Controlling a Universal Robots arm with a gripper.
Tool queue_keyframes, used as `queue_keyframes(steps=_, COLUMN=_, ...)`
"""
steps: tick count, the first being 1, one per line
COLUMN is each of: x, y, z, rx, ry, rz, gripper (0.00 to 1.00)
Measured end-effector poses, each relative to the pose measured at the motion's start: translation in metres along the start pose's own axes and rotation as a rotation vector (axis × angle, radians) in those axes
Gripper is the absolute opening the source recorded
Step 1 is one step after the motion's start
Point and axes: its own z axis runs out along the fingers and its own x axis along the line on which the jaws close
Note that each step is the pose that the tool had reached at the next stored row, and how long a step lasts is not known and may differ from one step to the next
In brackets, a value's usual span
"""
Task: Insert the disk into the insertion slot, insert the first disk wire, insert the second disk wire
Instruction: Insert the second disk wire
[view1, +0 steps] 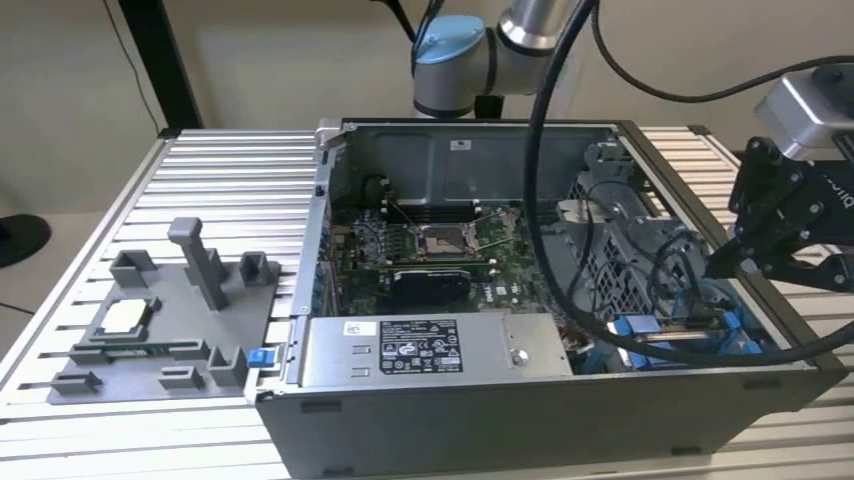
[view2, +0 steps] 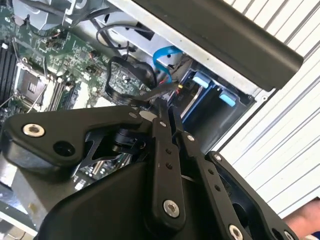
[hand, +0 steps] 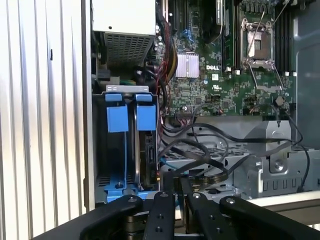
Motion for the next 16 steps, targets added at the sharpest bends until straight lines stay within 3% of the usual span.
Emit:
queue_keyframes(steps=10, x=0.0007, y=0.0202, z=-0.0035, rx=0.0002, ry=-0.0004, rz=0.0, gripper=0.0)
queue_keyframes(steps=16, x=0.0019, y=0.0318, z=-0.0022, rx=0.0102, ry=-0.0007, rz=-0.003, gripper=0.0)
